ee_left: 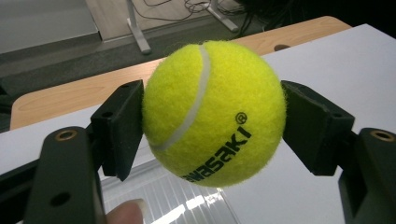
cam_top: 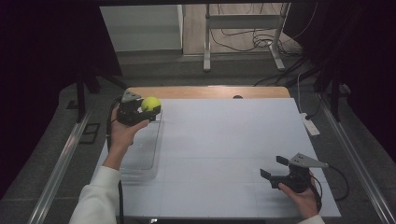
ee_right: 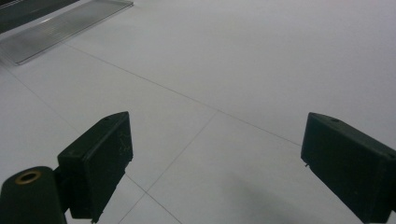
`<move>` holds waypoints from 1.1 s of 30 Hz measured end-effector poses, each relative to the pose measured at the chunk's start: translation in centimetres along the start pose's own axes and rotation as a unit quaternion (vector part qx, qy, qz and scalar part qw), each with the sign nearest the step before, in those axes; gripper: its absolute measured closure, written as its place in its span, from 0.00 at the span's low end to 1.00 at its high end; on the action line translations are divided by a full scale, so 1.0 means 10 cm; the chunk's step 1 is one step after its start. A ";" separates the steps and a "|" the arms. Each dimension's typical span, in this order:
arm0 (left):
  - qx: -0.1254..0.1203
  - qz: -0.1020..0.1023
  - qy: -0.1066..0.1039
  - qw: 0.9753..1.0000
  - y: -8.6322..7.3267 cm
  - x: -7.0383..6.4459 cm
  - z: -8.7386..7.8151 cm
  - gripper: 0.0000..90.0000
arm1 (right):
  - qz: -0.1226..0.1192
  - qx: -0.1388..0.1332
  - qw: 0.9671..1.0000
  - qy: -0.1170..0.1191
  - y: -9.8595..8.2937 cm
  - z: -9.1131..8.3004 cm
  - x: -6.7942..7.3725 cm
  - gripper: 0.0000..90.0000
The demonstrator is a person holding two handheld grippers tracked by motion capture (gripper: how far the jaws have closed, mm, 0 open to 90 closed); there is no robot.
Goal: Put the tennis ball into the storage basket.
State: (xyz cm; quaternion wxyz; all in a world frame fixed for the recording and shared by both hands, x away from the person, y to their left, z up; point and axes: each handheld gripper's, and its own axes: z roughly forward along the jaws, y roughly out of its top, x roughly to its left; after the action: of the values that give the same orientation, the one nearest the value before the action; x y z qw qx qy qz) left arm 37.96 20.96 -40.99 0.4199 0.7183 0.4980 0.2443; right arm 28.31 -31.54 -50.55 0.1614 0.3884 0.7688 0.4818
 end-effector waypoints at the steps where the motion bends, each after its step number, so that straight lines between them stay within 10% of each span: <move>1: 0.001 0.000 0.003 1.000 0.00 0.00 0.00 0.31 | 0.001 0.000 1.000 0.001 0.00 0.00 0.00 0.10; 33: 0.028 -0.021 0.050 0.998 0.05 0.32 0.02 0.31 | 0.003 -0.006 1.000 -0.002 0.00 -0.02 -0.02 0.10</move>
State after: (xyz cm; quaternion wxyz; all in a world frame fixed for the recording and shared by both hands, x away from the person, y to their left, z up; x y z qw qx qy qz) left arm 39.64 23.76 -40.91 0.3796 0.7062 0.5394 0.2572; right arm 28.31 -31.80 -50.48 0.1632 0.3907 0.7645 0.4860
